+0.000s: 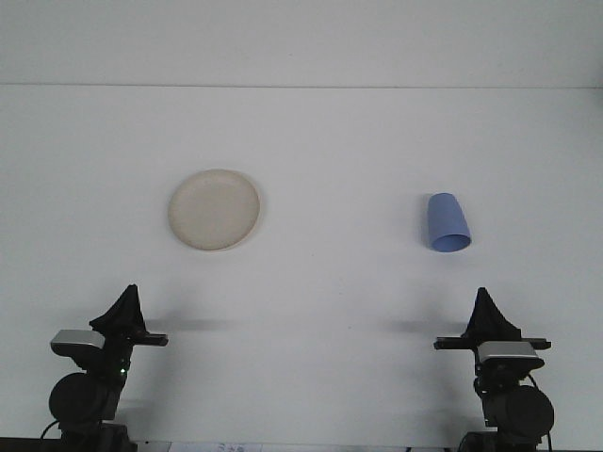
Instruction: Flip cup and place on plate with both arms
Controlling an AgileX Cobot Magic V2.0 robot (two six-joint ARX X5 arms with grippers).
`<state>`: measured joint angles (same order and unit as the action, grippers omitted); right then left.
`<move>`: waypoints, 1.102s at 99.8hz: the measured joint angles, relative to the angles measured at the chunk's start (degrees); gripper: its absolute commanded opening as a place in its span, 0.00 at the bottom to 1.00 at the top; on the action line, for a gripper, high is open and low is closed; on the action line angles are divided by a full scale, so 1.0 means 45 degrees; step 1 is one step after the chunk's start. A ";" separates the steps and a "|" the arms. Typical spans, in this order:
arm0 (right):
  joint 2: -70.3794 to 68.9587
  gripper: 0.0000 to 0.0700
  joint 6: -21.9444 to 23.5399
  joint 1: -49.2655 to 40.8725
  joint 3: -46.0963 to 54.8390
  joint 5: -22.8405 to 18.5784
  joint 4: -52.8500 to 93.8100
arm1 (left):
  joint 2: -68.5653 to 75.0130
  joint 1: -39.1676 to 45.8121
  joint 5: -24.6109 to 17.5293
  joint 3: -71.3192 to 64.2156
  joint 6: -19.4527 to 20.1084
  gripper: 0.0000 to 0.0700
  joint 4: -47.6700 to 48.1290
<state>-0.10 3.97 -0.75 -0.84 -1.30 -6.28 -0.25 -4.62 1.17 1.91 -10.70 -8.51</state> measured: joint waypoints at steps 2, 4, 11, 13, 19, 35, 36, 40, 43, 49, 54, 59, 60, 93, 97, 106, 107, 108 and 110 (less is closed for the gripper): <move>0.0000 0.00 0.0000 0.0000 0.0000 0.0000 -0.0005 | 0.0000 0.0000 0.0000 0.0000 0.0000 0.02 0.0000; 0.0000 0.00 0.0000 0.0000 0.0000 -0.0005 -0.0010 | 0.0000 0.0000 0.0000 0.0000 0.0000 0.02 0.0000; 0.0000 0.00 0.0087 0.0000 0.0000 -0.0044 -0.0053 | 0.0000 0.0000 0.0000 0.0000 0.0000 0.02 0.0000; 0.0000 0.00 0.0112 0.0000 0.0000 -0.0044 -0.0063 | 0.0000 0.0000 0.0000 0.0000 0.0000 0.02 0.0000; 0.0000 0.00 0.0219 0.0000 0.0000 -0.0049 -0.0068 | 0.0000 0.0000 0.0000 0.0000 0.0000 0.02 0.0000; -0.0049 0.00 0.0321 -0.0005 -0.0772 -0.0044 0.0962 | 0.0000 0.0000 0.0000 0.0000 0.0000 0.02 0.0000; -0.0073 0.00 0.0325 0.0000 -0.0884 -0.0039 0.1069 | 0.0000 0.0000 0.0000 0.0000 0.0000 0.02 0.0000; -0.0228 0.00 0.0325 0.0000 -0.1394 -0.0039 0.1496 | 0.0000 0.0000 0.0000 0.0000 0.0000 0.02 0.0000; -0.0408 0.00 0.0325 0.0000 -0.1817 -0.0039 0.1860 | 0.0000 0.0000 0.0000 0.0000 0.0000 0.02 0.0000; -0.0923 0.00 0.0330 0.0000 -0.2715 -0.0039 0.2715 | 0.0000 0.0000 0.0000 0.0000 0.0000 0.02 0.0000; -0.1501 0.00 0.0330 0.0000 -0.3444 -0.0034 0.3521 | 0.0000 0.0000 0.0000 0.0000 0.0000 0.02 0.0000; -0.2220 0.00 0.0325 0.0000 -0.4172 -0.0039 0.4367 | 0.0000 0.0000 0.0000 0.0000 0.0000 0.02 0.0000; -0.2375 0.00 0.0325 0.0000 -0.4323 -0.0039 0.4541 | 0.0000 0.0000 0.0000 0.0000 0.0000 0.02 0.0000; -0.6387 0.03 0.0325 0.0000 -0.7388 -0.0044 0.5761 | 0.0000 0.0000 0.0000 0.0000 0.0000 0.02 0.0000; -0.6562 0.11 0.0330 0.0000 -0.7388 -0.0044 0.5532 | 0.0000 0.0000 0.0000 0.0000 0.0000 0.02 0.0000; -0.6907 0.44 0.0330 0.0000 -0.7388 -0.0034 0.5163 | 0.0000 0.0000 0.0000 0.0000 0.0000 0.02 0.0000; -0.6946 0.48 0.0330 0.0000 -0.7388 -0.0034 0.5163 | 0.0000 0.0000 0.0000 0.0000 0.0000 0.02 0.0000; -0.6980 0.52 0.0330 0.0000 -0.7388 -0.0034 0.5163 | 0.0000 0.0000 0.0000 0.0000 0.0000 0.02 0.0000; -0.7053 0.59 0.0330 0.0000 -0.7388 -0.0034 0.5173 | 0.0000 0.0000 0.0000 0.0000 0.0000 0.02 0.0000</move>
<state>-31.83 5.45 -0.75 -34.09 -1.45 16.99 -0.25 -4.62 1.17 1.91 -10.70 -8.51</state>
